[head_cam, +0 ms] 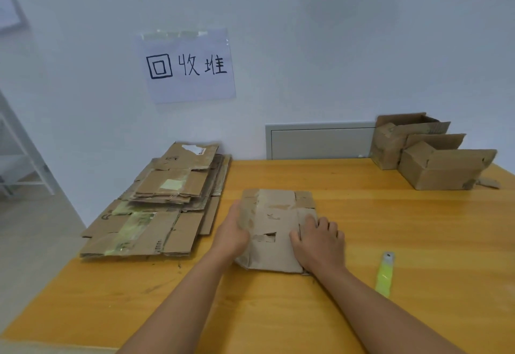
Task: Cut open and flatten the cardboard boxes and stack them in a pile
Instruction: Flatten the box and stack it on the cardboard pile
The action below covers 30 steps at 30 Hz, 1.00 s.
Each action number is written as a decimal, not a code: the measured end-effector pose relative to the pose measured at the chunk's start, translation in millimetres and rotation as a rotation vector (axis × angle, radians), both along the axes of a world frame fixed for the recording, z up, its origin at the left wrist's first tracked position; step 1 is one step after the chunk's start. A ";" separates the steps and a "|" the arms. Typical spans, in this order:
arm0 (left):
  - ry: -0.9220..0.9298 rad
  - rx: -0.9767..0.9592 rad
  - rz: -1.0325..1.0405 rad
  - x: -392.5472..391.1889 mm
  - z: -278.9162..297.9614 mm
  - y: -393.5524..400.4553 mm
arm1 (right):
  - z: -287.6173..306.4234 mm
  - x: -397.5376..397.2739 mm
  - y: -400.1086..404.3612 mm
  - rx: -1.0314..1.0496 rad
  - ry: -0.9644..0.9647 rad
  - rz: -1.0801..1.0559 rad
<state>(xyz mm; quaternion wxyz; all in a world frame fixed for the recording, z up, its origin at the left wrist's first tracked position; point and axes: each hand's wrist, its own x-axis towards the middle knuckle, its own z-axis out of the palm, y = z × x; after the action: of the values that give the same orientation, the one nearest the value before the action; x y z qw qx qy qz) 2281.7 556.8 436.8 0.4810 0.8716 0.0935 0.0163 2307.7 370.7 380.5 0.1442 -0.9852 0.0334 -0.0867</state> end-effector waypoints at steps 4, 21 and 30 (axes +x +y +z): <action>-0.230 0.135 -0.064 -11.2 -2.8 5.3 | 2.8 0.5 -2.5 0.258 -0.050 0.033; -0.563 0.166 0.176 -1.5 16.4 127.0 | 60.0 23.7 116.6 0.766 -0.132 0.315; -0.597 0.466 0.212 75.8 49.1 218.2 | 91.3 107.1 221.8 0.743 0.016 0.376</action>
<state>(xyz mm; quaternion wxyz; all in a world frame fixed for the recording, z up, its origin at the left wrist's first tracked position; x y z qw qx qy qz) 2357.5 775.1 485.9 0.2721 0.8998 0.0327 0.3394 2414.8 592.5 471.8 0.5032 -0.8556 -0.1170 -0.0334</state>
